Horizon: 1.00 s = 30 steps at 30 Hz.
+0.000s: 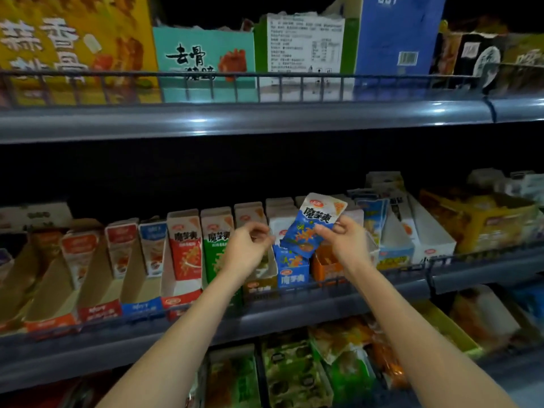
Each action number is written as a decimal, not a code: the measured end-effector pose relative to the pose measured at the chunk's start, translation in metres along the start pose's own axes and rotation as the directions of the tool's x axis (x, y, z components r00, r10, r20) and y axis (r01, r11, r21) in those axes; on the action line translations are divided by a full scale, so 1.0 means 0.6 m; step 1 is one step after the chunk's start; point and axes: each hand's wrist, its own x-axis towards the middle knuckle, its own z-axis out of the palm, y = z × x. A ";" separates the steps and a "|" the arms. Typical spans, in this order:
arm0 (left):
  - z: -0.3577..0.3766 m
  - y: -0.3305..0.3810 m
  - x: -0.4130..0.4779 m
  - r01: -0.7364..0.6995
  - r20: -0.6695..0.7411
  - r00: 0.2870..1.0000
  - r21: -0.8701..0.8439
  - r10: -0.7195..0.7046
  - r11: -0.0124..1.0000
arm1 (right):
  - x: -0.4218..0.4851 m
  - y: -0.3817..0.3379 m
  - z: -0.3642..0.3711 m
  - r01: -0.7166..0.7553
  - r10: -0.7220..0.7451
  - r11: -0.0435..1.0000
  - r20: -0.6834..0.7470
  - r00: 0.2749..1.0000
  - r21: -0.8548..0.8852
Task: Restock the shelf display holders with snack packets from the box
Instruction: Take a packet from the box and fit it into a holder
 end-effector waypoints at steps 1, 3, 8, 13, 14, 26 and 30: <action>0.008 -0.003 0.007 0.006 0.006 1.000 0.005 -0.006 1.000 | 0.012 0.012 0.005 0.000 0.001 1.000 0.017 1.000 -0.031; 0.020 -0.009 0.018 0.009 0.000 1.000 0.023 -0.009 1.000 | 0.028 0.025 0.013 0.043 -0.038 0.997 0.068 0.997 -0.071; 0.031 -0.031 0.026 -0.049 0.018 0.999 0.053 0.048 0.997 | 0.040 0.050 0.015 0.153 -0.093 0.946 0.213 0.972 -0.285; 0.032 -0.048 0.020 -0.047 0.022 0.999 0.079 0.045 0.996 | 0.029 0.070 0.024 0.304 -0.191 0.666 0.238 0.952 -0.681; 0.033 -0.050 0.019 -0.048 0.012 0.999 0.042 0.048 0.998 | 0.023 0.070 0.028 0.337 -0.280 0.586 0.206 0.938 -0.737; 0.052 -0.036 0.032 0.020 -0.108 0.994 0.173 -0.001 0.985 | -0.001 0.074 0.036 0.117 -0.243 0.638 -0.055 0.968 -0.761; 0.025 -0.027 -0.007 -0.004 -0.067 0.998 0.192 0.017 0.981 | -0.065 0.060 0.003 0.132 -0.243 0.730 -0.074 0.967 -0.671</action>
